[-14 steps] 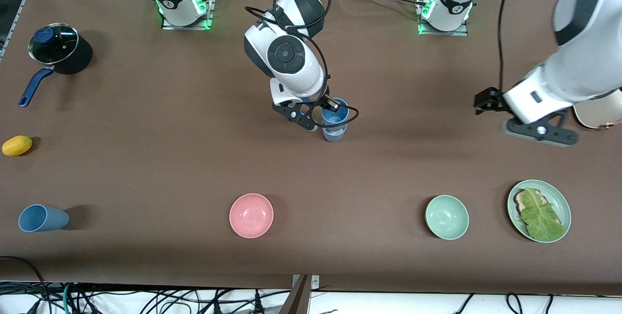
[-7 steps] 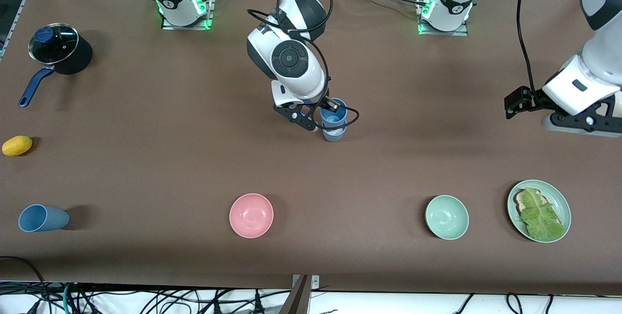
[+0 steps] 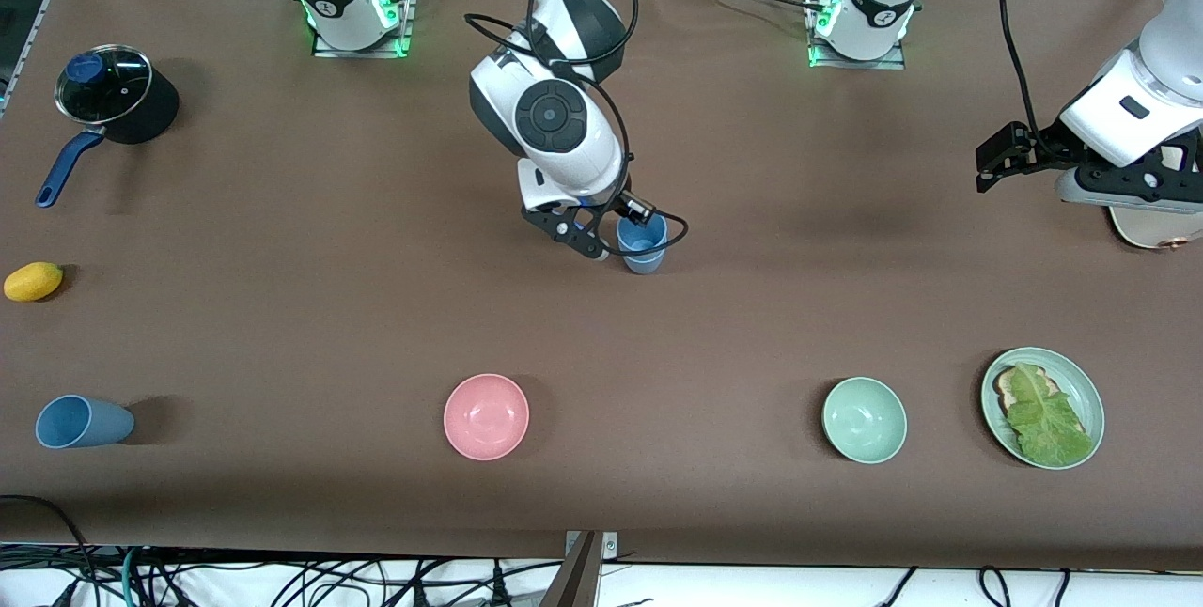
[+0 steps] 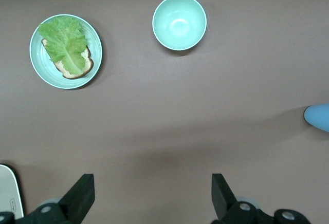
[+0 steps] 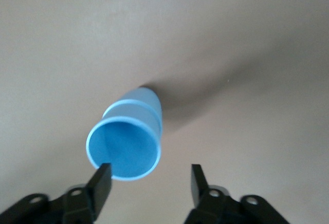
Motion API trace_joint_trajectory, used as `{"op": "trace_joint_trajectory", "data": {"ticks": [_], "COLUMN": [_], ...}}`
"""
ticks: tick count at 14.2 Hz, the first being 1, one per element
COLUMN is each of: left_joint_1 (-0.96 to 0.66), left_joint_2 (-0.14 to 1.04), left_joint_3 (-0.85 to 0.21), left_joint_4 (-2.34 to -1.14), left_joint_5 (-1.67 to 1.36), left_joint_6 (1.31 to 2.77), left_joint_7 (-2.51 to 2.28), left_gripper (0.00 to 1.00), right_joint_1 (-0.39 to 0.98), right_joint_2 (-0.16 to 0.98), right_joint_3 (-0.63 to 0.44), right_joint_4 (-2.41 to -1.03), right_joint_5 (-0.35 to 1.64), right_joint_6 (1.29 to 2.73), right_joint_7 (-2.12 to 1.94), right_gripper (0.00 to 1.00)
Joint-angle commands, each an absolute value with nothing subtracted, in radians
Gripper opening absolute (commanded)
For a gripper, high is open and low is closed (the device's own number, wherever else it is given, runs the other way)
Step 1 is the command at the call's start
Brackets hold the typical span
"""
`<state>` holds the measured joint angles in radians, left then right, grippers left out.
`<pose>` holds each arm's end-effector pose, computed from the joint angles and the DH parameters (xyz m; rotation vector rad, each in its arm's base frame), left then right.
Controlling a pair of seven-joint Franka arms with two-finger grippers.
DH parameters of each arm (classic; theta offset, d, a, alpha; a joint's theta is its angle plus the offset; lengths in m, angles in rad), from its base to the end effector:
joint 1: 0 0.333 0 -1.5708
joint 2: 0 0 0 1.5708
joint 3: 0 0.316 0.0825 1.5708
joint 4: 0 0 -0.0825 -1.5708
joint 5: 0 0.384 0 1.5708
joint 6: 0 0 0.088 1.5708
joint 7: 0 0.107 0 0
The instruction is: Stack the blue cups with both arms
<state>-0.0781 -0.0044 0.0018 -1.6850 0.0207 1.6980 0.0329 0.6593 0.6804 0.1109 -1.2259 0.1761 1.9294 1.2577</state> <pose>0.5602 -0.0409 0.5839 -3.1164 0.1742 -0.0278 0.5399 0.5110 0.3773 -2.8604 0.8426 0.2776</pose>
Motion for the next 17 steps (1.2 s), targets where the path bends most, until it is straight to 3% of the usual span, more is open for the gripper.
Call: {"op": "trace_joint_trajectory", "data": {"ticks": [1, 5, 9, 13, 17], "left_joint_1": [-0.089, -0.094, -0.095, -0.1, -0.095], "left_joint_2": [-0.018, -0.018, -0.018, -0.017, -0.017], "left_joint_3": [0.015, 0.014, 0.012, 0.012, 0.014], "left_joint_4": [-1.697, -1.694, -1.687, -1.687, -1.689], "left_joint_5": [0.003, 0.002, 0.003, 0.002, 0.002], "left_joint_6": [1.691, 1.675, 1.663, 1.663, 1.66], "left_joint_7": [0.046, 0.052, 0.043, 0.043, 0.044], "left_gripper": [1.0, 1.0, 1.0, 1.0, 1.0], "right_joint_1": [0.571, 0.467, 0.445, 0.301, 0.138], "right_joint_2": [0.609, 0.539, 0.503, 0.415, 0.269], "right_joint_3": [0.112, 0.063, -0.098, -0.137, -0.06], "right_joint_4": [-1.223, -1.232, -1.247, -1.408, -1.629], "right_joint_5": [0.17, 0.169, 0.17, 0.161, 0.066], "right_joint_6": [1.858, 1.656, 1.539, 1.598, 1.727], "right_joint_7": [1.076, 0.817, 0.584, 0.351, 0.238], "right_gripper": [1.0, 1.0, 1.0, 1.0, 1.0]}}
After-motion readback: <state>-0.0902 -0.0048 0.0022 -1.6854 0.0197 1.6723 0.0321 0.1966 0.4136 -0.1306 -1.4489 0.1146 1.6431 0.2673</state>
